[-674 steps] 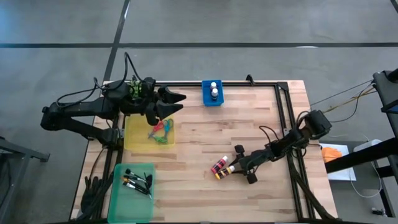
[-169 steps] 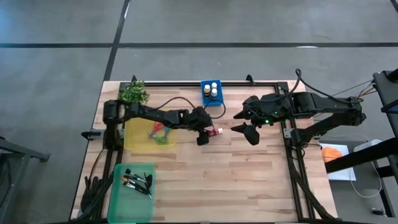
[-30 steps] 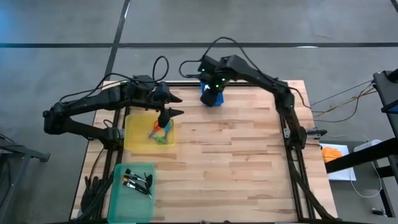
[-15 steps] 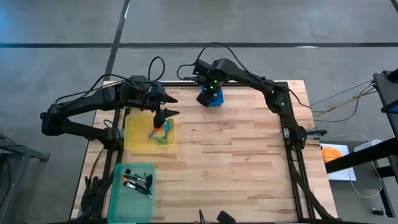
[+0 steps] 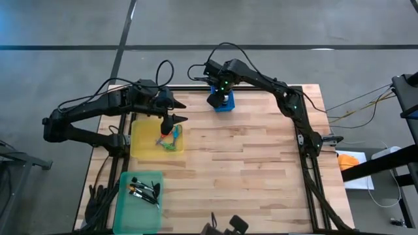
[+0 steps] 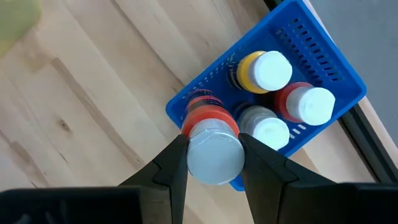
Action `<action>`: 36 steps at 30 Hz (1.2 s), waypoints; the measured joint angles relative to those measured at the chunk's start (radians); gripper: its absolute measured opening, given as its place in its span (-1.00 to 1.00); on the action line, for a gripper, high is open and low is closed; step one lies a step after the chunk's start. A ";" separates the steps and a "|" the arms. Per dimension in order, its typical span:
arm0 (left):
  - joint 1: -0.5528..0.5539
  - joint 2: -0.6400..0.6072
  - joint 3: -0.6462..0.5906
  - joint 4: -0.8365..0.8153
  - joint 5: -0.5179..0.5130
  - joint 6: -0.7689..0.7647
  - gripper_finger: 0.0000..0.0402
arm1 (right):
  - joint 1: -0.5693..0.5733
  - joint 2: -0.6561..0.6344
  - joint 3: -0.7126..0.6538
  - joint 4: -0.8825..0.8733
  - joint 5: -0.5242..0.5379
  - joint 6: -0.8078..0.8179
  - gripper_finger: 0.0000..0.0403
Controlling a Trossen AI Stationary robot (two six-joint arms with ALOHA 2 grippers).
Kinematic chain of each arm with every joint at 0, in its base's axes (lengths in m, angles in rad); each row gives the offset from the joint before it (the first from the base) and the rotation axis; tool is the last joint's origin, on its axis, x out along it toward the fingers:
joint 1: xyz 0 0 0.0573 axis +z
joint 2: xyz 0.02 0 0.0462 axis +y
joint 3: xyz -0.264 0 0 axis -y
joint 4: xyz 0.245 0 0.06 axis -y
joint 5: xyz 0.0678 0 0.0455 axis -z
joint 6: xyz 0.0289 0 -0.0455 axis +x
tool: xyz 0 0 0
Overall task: Pick & Place Paint Supplies
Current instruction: Put the orange paint bottle into the blue bin
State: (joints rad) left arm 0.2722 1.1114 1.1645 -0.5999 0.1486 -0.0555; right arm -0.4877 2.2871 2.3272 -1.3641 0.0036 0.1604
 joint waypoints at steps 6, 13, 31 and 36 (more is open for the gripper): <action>0.000 0.000 0.000 0.000 0.000 0.005 0.38 | -0.011 0.003 -0.016 0.009 0.000 -0.003 -0.44; 0.000 0.000 0.000 0.000 0.000 0.007 0.38 | -0.022 0.003 -0.066 0.037 -0.001 -0.001 -0.44; 0.000 0.000 0.000 0.000 0.000 -0.003 0.38 | -0.027 0.003 -0.141 0.123 -0.011 -0.003 -0.44; 0.000 0.000 0.000 0.000 0.000 -0.004 0.38 | -0.033 0.003 -0.142 0.126 -0.032 -0.013 -0.44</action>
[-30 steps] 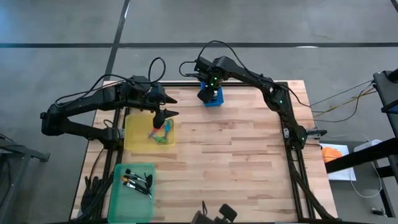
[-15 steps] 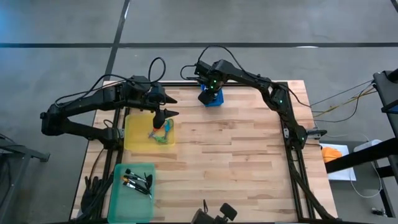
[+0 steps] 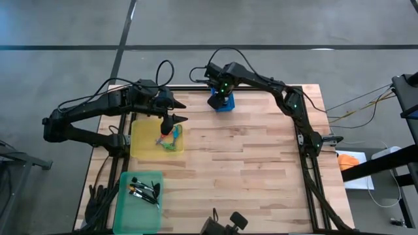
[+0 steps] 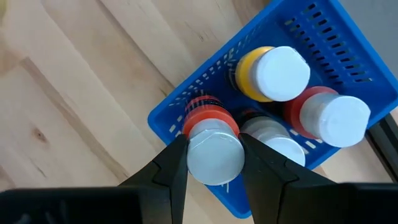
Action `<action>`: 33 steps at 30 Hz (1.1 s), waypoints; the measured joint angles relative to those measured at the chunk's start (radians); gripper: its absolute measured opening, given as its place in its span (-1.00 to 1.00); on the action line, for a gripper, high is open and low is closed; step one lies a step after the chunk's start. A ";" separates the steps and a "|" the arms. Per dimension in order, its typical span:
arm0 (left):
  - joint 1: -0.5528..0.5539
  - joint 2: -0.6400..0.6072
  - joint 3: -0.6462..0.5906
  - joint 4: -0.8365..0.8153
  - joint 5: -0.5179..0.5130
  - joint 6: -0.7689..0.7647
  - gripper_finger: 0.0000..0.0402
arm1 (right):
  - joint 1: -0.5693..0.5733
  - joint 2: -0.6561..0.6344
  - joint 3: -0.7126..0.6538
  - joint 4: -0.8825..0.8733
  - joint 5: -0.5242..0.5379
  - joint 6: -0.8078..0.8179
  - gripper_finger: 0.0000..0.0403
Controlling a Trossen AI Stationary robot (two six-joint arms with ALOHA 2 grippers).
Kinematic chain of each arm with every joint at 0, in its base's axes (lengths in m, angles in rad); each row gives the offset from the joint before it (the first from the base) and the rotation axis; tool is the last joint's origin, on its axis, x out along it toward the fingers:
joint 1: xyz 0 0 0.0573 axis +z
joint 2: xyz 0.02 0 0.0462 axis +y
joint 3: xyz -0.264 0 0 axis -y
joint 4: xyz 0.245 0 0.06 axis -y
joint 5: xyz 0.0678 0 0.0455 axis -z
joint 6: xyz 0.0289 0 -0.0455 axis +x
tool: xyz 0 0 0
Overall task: Pick & Place Paint Supplies
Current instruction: Put the orange paint bottle into the blue bin, then return to Home Position
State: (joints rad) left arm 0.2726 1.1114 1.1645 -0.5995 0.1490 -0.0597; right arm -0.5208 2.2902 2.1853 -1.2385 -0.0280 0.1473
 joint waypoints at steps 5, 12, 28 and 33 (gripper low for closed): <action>0.000 0.000 0.000 0.000 0.000 0.000 0.38 | -0.001 0.000 0.000 0.001 -0.002 -0.016 -0.43; 0.000 0.000 0.000 0.000 0.000 -0.017 0.38 | -0.001 -0.001 0.000 0.007 -0.002 -0.017 -0.21; 0.000 -0.022 0.007 0.001 0.000 -0.018 0.38 | 0.005 -0.125 0.015 0.019 -0.069 -0.062 -0.18; 0.003 -0.092 0.009 0.001 -0.042 -0.002 0.23 | 0.007 -0.239 0.010 0.023 -0.178 -0.125 -0.17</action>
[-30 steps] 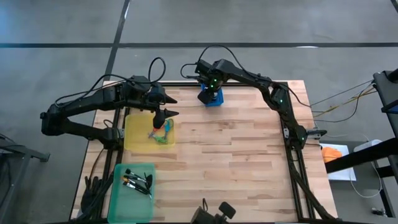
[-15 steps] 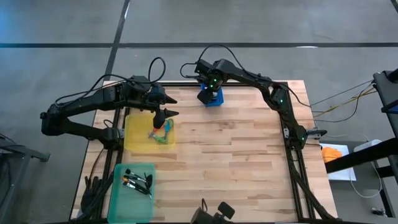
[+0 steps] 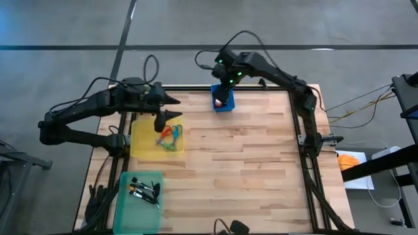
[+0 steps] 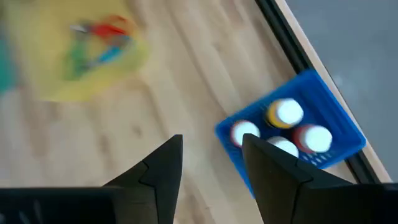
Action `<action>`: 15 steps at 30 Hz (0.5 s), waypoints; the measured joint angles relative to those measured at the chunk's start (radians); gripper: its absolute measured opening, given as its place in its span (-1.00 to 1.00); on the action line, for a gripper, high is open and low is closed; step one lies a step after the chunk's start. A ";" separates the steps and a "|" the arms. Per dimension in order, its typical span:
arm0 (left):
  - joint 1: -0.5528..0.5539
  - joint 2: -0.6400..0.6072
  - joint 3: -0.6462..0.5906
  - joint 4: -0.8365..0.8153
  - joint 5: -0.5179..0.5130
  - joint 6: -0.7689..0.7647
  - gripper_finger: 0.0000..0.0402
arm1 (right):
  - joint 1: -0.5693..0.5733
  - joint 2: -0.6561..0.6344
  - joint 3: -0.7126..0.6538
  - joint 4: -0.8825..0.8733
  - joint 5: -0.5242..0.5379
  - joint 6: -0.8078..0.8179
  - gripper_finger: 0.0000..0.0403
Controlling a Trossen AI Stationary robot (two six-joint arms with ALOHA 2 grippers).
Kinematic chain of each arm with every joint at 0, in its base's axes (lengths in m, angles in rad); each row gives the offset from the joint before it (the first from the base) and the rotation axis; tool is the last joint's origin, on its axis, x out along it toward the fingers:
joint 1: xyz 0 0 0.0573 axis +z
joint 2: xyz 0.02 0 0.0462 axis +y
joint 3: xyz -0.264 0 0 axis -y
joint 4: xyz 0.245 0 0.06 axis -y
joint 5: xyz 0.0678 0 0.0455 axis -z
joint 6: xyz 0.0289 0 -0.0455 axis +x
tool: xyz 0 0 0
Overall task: Pick & Place Paint Supplies
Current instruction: Return to Home Position
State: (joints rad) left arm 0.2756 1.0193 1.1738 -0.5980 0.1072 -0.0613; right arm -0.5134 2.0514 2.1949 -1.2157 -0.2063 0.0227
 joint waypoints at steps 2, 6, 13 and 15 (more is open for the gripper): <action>0.000 -0.032 -0.001 -0.015 -0.015 0.006 0.09 | 0.003 -0.053 -0.008 0.006 -0.063 -0.029 -0.17; 0.000 -0.096 -0.015 -0.072 -0.028 0.013 -0.36 | 0.013 -0.176 -0.094 0.065 -0.171 -0.063 -0.17; -0.001 -0.235 -0.283 0.115 0.045 -0.035 -0.95 | 0.066 -0.459 -0.426 0.347 -0.233 0.086 -0.17; -0.008 -0.275 -0.402 0.276 0.069 -0.040 -0.97 | 0.094 -0.535 -0.523 0.463 -0.232 0.140 -0.17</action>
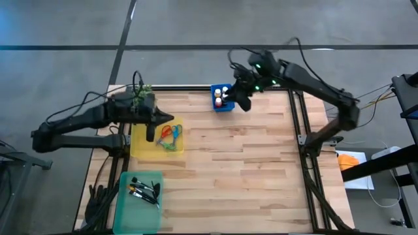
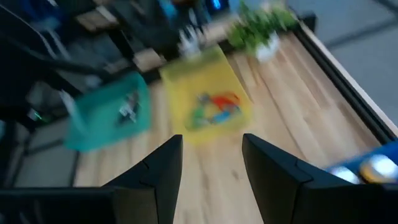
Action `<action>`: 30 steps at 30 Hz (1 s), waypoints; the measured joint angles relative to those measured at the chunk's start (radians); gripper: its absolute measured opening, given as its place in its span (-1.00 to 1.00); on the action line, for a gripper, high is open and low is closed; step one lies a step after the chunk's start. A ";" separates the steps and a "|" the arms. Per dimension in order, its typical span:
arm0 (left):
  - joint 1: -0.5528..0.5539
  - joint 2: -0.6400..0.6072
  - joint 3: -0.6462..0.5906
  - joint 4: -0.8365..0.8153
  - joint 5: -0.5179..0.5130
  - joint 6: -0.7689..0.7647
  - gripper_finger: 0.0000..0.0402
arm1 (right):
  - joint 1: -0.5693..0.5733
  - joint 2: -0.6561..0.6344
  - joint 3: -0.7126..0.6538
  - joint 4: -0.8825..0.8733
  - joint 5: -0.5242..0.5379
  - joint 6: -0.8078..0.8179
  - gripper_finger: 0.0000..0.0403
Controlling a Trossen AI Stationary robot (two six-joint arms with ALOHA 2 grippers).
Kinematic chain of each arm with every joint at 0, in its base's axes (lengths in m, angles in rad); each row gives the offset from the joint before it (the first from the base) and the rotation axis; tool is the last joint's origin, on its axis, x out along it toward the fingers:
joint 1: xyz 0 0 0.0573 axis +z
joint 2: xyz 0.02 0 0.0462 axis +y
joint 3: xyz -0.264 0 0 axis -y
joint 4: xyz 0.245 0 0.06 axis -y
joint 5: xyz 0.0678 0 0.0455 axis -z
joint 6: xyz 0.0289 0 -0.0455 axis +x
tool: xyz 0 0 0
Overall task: Pick & Place Paint Supplies
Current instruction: Return to Home Position
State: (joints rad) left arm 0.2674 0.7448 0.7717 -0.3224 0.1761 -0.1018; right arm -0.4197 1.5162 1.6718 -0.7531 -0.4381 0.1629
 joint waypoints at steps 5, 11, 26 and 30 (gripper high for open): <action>-0.007 -0.100 -0.267 0.304 -0.004 -0.020 -0.98 | 0.083 -0.163 -0.209 0.233 0.088 0.146 -0.17; -0.011 -0.243 -0.458 0.352 -0.059 -0.056 -0.99 | 0.181 -0.284 -0.333 0.292 0.239 0.248 -0.17; -0.033 -0.739 -0.694 0.236 -0.099 -0.039 -0.99 | 0.306 -0.351 -0.324 0.376 0.420 0.358 -0.17; -0.035 -0.735 -0.744 0.295 -0.108 -0.076 -0.99 | 0.313 -0.351 -0.318 0.384 0.441 0.367 -0.17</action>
State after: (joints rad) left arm 0.2325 0.0099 0.0281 -0.0273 0.0686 -0.1779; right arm -0.1069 1.1648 1.3538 -0.3695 0.0033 0.5296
